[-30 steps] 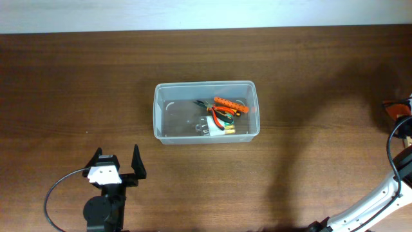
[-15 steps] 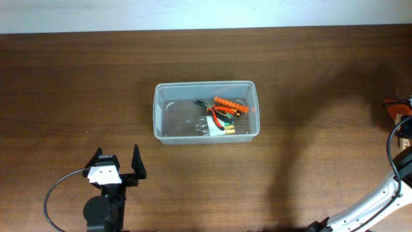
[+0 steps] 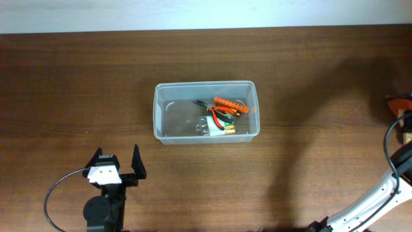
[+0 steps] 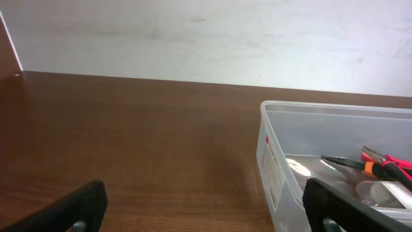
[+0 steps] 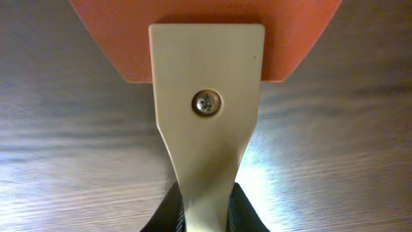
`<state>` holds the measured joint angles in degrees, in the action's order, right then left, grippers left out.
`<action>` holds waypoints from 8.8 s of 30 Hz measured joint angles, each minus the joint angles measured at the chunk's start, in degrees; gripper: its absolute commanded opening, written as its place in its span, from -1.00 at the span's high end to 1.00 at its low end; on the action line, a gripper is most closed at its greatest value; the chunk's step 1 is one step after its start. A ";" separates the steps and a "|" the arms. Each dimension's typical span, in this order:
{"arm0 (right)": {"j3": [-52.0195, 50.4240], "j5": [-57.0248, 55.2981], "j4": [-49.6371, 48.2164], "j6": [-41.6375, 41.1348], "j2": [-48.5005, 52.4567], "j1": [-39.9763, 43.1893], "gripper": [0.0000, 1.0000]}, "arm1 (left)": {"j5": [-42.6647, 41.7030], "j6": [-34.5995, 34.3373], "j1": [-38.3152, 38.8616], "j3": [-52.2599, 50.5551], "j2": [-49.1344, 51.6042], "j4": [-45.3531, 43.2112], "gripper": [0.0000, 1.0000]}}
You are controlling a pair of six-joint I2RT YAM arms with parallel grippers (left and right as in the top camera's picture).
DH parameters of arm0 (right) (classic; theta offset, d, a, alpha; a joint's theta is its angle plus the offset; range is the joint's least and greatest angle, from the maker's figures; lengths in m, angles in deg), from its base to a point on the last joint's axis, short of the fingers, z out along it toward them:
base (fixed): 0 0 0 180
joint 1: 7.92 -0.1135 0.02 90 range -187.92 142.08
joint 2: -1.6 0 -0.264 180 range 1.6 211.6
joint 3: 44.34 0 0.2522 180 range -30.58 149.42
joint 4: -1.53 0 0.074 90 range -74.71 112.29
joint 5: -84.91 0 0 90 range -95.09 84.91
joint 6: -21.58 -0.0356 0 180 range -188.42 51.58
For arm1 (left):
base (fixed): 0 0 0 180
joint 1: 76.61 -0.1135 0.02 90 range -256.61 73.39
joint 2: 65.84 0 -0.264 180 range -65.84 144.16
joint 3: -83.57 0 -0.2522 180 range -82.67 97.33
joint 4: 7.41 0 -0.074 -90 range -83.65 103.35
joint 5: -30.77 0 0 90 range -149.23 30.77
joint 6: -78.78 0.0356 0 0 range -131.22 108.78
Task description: Pack container
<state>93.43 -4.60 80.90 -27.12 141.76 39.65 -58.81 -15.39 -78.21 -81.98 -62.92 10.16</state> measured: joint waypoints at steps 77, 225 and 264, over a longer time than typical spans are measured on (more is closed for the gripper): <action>9.81 8.46 19.26 10.43 -5.25 -79.06 0.67 | 0.04 0.00 0.00 0.00 -0.02 0.70 -0.98; -119.14 -7.10 -75.47 -42.86 -139.25 -49.46 -0.97 | 0.22 0.00 0.00 0.00 0.20 0.72 -0.98; -123.43 -4.92 -61.77 -42.84 -139.32 -49.46 -0.97 | 0.22 0.00 0.00 0.00 0.20 0.72 -0.98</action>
<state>-30.00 -9.51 19.13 -69.96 2.44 -9.81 -58.59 -15.39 -78.21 -81.98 -62.72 10.88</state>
